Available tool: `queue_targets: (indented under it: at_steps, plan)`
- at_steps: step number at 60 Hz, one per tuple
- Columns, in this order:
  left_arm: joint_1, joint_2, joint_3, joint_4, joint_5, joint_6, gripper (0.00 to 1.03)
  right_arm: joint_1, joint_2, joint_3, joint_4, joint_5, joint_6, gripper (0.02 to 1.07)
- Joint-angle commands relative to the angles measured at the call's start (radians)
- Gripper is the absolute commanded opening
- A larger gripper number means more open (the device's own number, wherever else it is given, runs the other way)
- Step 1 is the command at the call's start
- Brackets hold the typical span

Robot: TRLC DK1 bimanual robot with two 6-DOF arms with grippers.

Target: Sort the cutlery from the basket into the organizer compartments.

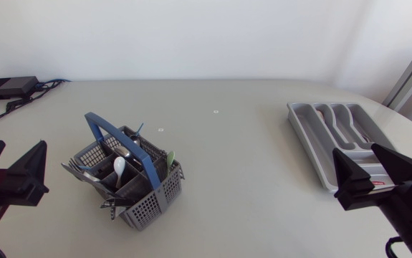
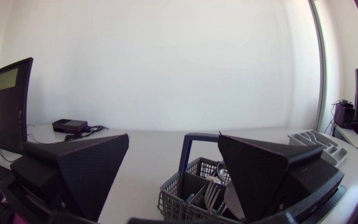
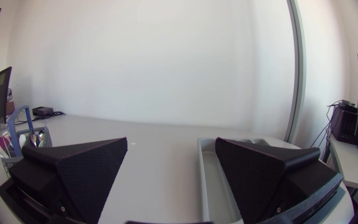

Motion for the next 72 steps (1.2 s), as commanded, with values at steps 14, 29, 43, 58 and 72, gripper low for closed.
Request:
queue_targets:
  at_steps: [14, 29, 43, 58, 72]
  plan:
    - [0.016, 0.221, 0.182, -0.137, 0.002, -0.017, 0.91, 0.103, 0.221, 0.122, -0.006, 0.008, 0.027, 1.03]
    - [0.011, 0.324, 0.269, -0.241, 0.022, -0.065, 0.91, 0.186, 0.373, 0.188, -0.052, 0.002, 0.026, 1.03]
    - [0.010, 0.493, 0.426, -0.385, 0.036, 0.084, 0.92, 0.310, 0.544, 0.350, -0.204, 0.008, 0.029, 1.03]
    - [0.050, 0.619, 0.514, -0.476, 0.093, 0.366, 0.92, 0.543, 0.722, 0.507, -0.288, 0.083, 0.024, 1.03]
    - [0.169, 0.731, 0.565, -0.510, 0.305, 0.440, 0.94, 0.637, 0.923, 0.625, -0.313, 0.022, -0.062, 1.03]
